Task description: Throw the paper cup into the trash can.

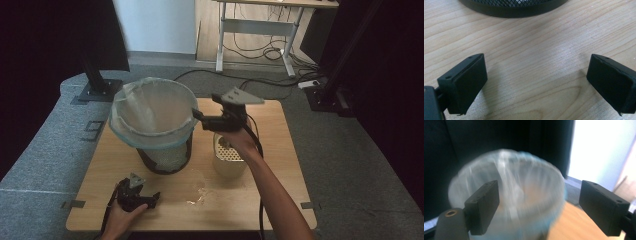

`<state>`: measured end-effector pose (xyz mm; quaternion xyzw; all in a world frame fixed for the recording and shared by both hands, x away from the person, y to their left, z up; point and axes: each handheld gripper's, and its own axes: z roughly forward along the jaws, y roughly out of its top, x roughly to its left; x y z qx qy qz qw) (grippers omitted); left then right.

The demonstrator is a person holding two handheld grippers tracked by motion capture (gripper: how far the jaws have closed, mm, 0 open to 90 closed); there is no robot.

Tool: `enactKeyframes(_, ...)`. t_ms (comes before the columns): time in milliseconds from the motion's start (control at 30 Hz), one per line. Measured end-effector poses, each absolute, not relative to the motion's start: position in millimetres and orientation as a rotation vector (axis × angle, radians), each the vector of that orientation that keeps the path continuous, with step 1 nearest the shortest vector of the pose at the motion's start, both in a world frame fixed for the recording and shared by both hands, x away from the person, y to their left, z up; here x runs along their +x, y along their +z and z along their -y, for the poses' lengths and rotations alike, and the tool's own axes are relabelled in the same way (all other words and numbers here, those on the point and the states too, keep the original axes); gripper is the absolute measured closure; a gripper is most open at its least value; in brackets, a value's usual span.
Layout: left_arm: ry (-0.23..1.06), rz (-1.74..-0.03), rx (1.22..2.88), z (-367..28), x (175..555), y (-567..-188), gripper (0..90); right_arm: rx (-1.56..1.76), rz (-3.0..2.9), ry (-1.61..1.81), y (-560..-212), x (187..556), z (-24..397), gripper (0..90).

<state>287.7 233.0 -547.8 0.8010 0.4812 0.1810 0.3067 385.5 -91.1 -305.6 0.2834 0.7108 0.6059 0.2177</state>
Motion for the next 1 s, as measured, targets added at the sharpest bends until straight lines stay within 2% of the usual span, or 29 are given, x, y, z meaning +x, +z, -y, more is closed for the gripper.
enactKeyframes(33,0.478,-1.273,2.120,-233,288,-548,2.8,0.787,-1.970,1.660,-315,380,100,16.7)
enactKeyframes(67,0.478,-1.272,2.121,-233,288,-548,2.8,0.813,-1.971,1.641,-339,368,121,17.5)
enactKeyframes(167,0.477,-1.273,2.120,-233,288,-548,2.9,0.871,-1.957,1.691,-372,350,145,18.8)
enactKeyframes(200,0.477,-1.272,2.121,-233,288,-548,2.9,0.871,-1.957,1.691,-372,350,145,18.8)
enactKeyframes(400,0.475,-1.269,2.122,-234,288,-547,3.1,0.965,-1.915,1.743,-434,297,200,20.6)
enactKeyframes(567,0.475,-1.268,2.122,-234,288,-548,3.1,1.015,-1.925,1.700,-465,284,221,20.8)
enactKeyframes(733,0.473,-1.264,2.125,-234,288,-548,2.9,1.104,-1.929,1.659,-493,285,234,20.9)
enactKeyframes(867,0.472,-1.261,2.126,-234,289,-548,2.7,1.123,-1.957,1.597,-503,291,234,20.7)
enactKeyframes(933,0.470,-1.258,2.127,-235,289,-548,2.6,1.126,-1.969,1.514,-506,292,232,21.0)
enactKeyframes(1000,0.468,-1.255,2.130,-235,289,-548,2.3,1.111,-2.001,1.257,-518,296,225,22.8)
